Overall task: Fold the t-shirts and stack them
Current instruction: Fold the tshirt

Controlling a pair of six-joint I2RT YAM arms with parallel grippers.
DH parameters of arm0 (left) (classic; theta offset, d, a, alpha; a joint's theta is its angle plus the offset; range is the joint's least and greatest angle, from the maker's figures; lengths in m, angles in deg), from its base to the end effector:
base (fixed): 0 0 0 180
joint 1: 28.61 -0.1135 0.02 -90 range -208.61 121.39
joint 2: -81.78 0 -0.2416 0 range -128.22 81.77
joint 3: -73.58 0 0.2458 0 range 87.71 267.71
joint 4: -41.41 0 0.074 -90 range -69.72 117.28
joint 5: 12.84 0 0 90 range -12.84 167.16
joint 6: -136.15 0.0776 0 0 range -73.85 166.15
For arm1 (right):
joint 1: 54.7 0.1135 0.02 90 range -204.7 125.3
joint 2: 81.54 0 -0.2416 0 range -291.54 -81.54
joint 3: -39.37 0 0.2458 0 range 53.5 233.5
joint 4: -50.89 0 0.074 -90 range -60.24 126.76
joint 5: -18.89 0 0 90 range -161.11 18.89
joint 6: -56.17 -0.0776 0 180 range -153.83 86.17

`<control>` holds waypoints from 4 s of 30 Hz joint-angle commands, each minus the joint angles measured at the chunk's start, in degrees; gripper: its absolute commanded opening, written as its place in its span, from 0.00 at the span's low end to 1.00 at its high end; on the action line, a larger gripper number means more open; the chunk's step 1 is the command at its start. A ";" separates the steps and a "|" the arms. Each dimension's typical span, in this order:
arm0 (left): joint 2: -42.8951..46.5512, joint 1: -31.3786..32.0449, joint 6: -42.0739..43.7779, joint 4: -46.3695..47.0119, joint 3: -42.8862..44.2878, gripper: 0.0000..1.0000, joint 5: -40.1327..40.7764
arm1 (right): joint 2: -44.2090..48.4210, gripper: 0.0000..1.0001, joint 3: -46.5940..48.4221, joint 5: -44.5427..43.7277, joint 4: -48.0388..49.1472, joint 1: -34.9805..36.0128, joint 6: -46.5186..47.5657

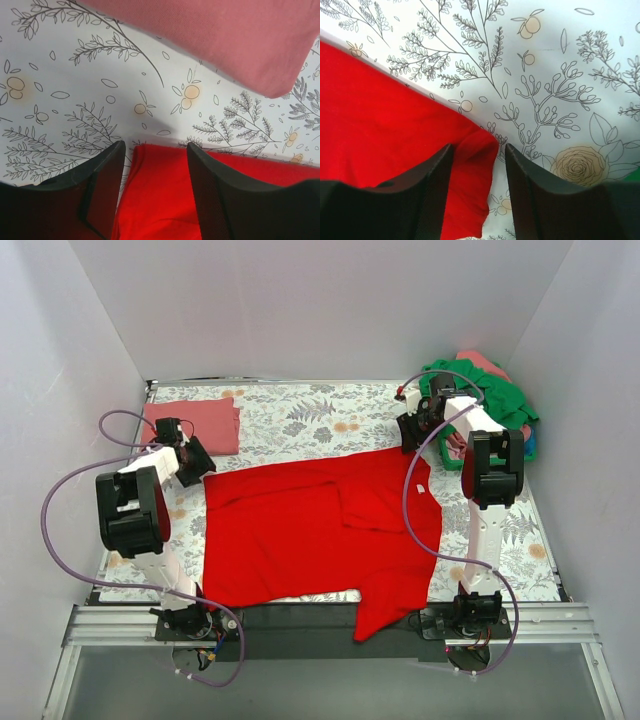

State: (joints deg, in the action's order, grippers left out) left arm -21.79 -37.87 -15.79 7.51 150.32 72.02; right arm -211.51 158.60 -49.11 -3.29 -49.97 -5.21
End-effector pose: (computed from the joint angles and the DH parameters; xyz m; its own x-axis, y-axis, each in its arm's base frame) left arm 0.3663 0.0527 0.1054 -0.3017 -0.9397 -0.1610 -0.8148 0.3418 -0.4682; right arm 0.4745 0.0684 0.1207 -0.6799 -0.5019 -0.5346 -0.6384 0.7639 0.0948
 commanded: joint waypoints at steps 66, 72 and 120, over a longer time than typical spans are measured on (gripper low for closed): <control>2.58 -0.15 -1.17 -0.80 7.44 0.00 2.07 | 0.33 0.01 9.51 -0.73 4.81 -0.25 -2.25; 6.09 -0.24 -1.52 2.27 6.21 0.00 2.86 | 0.60 0.01 10.39 -2.22 7.44 -0.25 -2.87; 34.67 6.87 -36.85 -34.18 -18.13 0.59 3.83 | 51.22 0.90 -52.72 32.23 -3.81 10.30 43.45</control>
State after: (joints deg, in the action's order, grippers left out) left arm 12.74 -33.43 -43.06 -17.82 133.91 70.31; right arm -162.20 104.99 -18.18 -9.04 -39.26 38.31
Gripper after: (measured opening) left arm 0.605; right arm 0.905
